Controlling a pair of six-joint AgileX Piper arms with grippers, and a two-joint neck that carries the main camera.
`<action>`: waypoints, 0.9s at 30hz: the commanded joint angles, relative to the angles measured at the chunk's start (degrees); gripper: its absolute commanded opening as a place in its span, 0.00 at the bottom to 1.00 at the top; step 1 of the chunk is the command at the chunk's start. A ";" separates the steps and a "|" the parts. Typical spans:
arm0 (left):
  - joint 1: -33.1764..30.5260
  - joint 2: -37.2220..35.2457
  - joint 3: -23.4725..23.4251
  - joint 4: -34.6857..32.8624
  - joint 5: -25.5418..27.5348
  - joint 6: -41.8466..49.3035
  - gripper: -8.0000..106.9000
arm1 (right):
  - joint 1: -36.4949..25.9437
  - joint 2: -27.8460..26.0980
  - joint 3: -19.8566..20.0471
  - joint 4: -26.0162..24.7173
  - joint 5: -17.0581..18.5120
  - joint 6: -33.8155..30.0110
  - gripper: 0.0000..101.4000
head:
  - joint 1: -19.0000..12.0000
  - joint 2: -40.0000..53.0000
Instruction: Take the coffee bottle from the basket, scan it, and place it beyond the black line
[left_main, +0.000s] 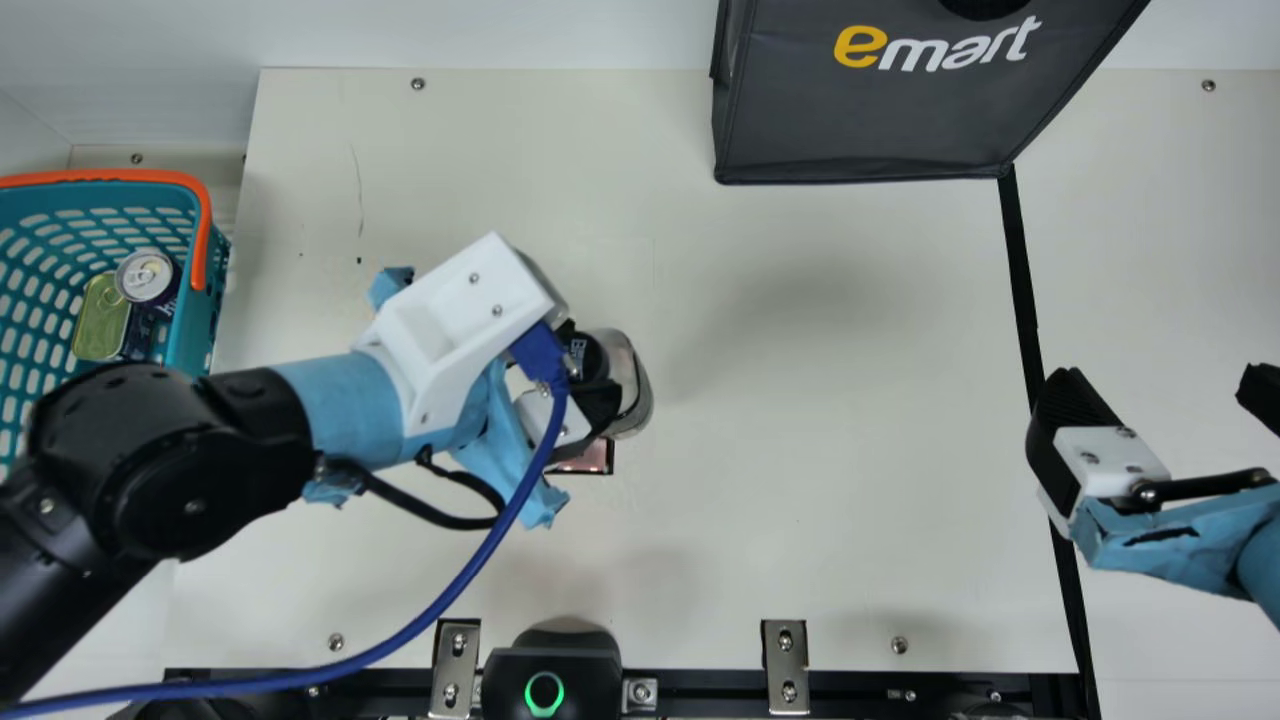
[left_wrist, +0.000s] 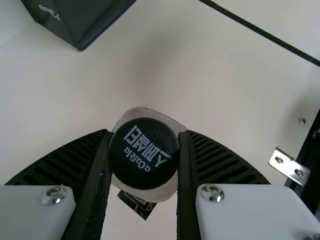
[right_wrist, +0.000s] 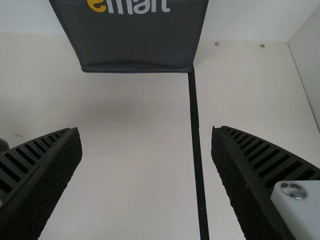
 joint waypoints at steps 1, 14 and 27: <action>-0.29 0.97 -0.58 0.17 -0.35 -0.13 0.16 | 0.00 0.00 0.00 0.00 0.00 0.00 0.90 | -1.48 0.09; -2.36 7.32 -4.33 1.37 -2.83 -0.82 0.16 | 0.00 0.00 0.00 0.00 0.00 0.00 0.90 | -1.48 0.09; -3.64 12.84 -7.23 1.79 -4.56 -0.71 0.16 | 0.00 0.00 0.00 0.00 0.00 0.00 0.90 | -1.48 0.09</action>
